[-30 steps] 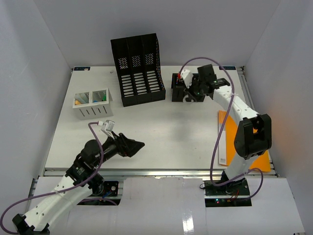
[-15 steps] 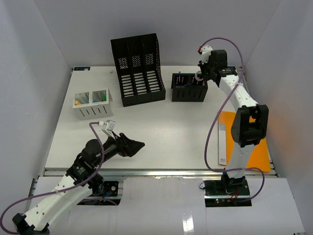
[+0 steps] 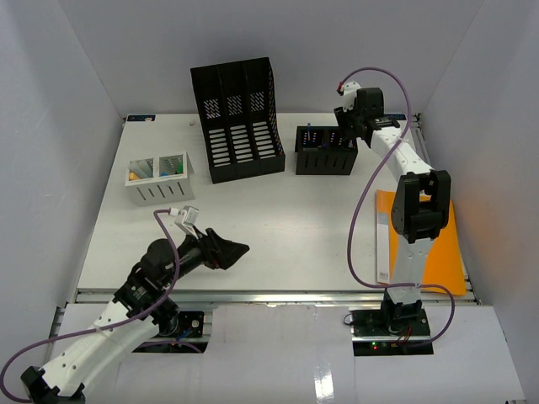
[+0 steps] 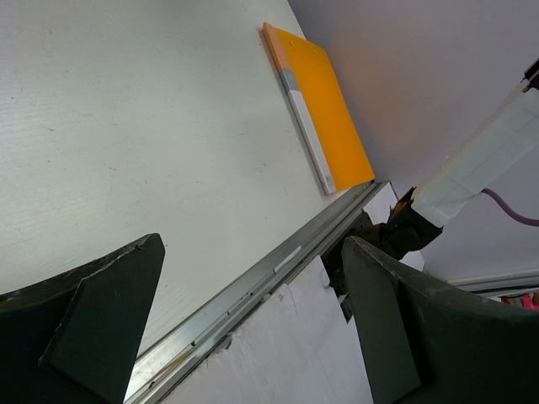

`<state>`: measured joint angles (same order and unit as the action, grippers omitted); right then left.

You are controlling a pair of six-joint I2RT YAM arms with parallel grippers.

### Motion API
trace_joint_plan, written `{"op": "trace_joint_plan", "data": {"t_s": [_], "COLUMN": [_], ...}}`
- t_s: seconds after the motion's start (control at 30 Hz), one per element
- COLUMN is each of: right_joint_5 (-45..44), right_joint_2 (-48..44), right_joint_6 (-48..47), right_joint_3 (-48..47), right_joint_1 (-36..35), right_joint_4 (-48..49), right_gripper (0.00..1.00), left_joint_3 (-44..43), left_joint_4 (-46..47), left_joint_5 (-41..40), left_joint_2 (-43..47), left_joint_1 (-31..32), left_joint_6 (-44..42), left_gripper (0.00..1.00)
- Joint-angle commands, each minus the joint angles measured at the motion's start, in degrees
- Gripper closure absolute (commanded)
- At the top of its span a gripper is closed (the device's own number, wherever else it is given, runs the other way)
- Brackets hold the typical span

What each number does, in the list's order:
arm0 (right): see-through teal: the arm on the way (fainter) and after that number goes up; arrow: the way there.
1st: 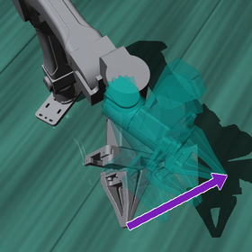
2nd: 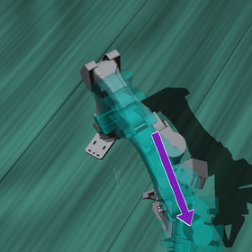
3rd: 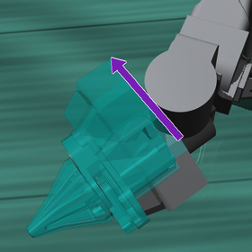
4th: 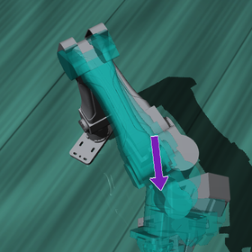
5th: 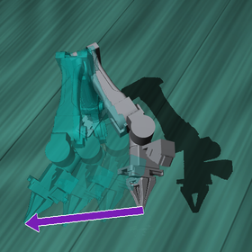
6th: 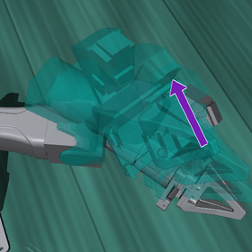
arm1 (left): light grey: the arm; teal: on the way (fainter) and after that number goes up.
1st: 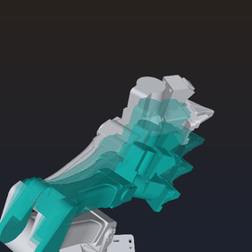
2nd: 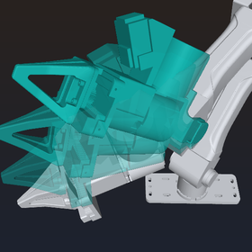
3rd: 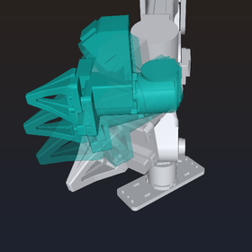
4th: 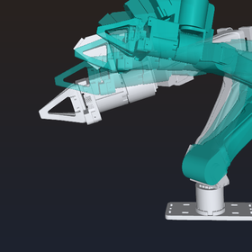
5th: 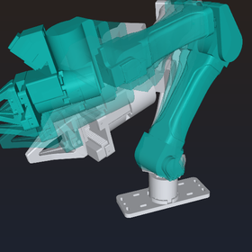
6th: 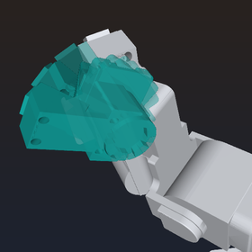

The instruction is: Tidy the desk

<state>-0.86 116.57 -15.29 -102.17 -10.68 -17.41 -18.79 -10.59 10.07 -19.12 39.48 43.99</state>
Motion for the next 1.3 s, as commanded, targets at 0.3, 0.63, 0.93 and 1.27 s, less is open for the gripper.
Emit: {"op": "trace_joint_plan", "data": {"t_s": [0.3, 0.63, 0.93, 1.27], "right_joint_5": [9.26, 14.98, -0.78, -10.57], "right_joint_2": [-24.39, -42.50, -40.73, -30.68], "right_joint_6": [-9.83, -21.61, -8.63, -3.51], "right_joint_3": [15.36, 36.30, 46.41, 47.75], "right_joint_1": [0.16, 5.64, 6.43, 4.43], "right_joint_4": [1.62, -11.68, -8.39, -6.51], "right_gripper": [0.33, 0.08, 0.08, 0.07], "left_joint_3": [-2.49, -1.05, 2.23, 5.40], "left_joint_4": [-0.67, -0.08, 3.66, 11.89], "left_joint_5": [0.91, 1.95, 3.44, 5.88], "left_joint_2": [1.78, 3.86, 2.25, -7.03], "left_joint_1": [-0.11, -0.11, -0.11, -0.11], "left_joint_6": [0.43, 1.95, 5.31, 9.47], "left_gripper": [0.02, 0.02, 0.02, 0.02]}}
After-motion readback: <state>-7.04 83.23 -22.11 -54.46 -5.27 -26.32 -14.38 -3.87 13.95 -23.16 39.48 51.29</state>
